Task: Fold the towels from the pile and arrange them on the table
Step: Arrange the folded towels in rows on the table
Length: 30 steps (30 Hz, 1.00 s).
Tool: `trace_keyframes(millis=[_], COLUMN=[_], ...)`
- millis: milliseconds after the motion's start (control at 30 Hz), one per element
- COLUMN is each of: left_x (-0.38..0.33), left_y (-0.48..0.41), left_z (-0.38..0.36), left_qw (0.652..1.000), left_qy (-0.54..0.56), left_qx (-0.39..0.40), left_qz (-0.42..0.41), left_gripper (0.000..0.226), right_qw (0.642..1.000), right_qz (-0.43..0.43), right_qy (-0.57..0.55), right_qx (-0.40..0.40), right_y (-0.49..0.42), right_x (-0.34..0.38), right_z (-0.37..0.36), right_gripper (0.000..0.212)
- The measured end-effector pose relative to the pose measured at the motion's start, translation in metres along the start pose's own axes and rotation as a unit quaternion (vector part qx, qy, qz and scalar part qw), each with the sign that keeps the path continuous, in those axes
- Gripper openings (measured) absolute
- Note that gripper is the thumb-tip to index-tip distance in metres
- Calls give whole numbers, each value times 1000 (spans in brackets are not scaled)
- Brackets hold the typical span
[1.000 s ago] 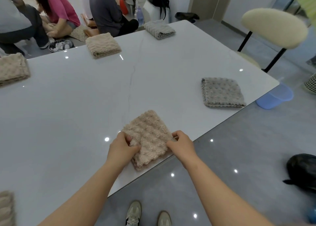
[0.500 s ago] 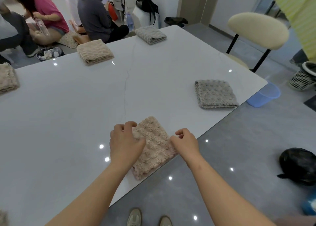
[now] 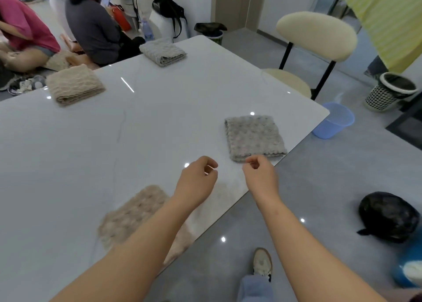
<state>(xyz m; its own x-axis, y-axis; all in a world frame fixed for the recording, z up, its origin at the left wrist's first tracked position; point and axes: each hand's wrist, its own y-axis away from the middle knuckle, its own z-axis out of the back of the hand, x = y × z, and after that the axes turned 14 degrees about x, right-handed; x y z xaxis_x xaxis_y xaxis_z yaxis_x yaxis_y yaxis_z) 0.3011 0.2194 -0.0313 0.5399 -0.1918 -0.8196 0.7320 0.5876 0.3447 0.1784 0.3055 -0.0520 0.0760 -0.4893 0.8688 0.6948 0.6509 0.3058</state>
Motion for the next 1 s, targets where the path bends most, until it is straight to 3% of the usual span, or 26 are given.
trace_keyframes(millis=[133, 300, 400, 500, 633, 833, 1000], left_x=[-27, -52, -58, -59, -57, -53, -49], left_y=[-50, -88, -106, -116, -123, -125, -122], left_z=[-39, -79, -89, -91, -86, -76, -72], left_qw=[996, 966, 949, 940, 941, 944, 943], left_qy=[51, 149, 196, 197, 193, 167, 159], left_qx=[-55, -137, -145, -170, -184, -185, -215], left_qz=[47, 163, 199, 223, 209, 215, 200], left_gripper=[12, 56, 66, 63, 51, 44, 48], right_qw=[998, 988, 973, 953, 945, 947, 950], right_qz=[32, 60, 73, 64, 54, 46, 31], right_qy=[52, 119, 181, 221, 182, 146, 134], right_qx=[17, 73, 127, 199, 266, 283, 281], right_y=[-58, -120, -150, -171, -186, -189, -179], right_x=[-2, -2, -4, -5, -6, -9, -13], right_z=[57, 105, 113, 115, 116, 124, 127], right_gripper=[12, 16, 34, 50, 56, 59, 33])
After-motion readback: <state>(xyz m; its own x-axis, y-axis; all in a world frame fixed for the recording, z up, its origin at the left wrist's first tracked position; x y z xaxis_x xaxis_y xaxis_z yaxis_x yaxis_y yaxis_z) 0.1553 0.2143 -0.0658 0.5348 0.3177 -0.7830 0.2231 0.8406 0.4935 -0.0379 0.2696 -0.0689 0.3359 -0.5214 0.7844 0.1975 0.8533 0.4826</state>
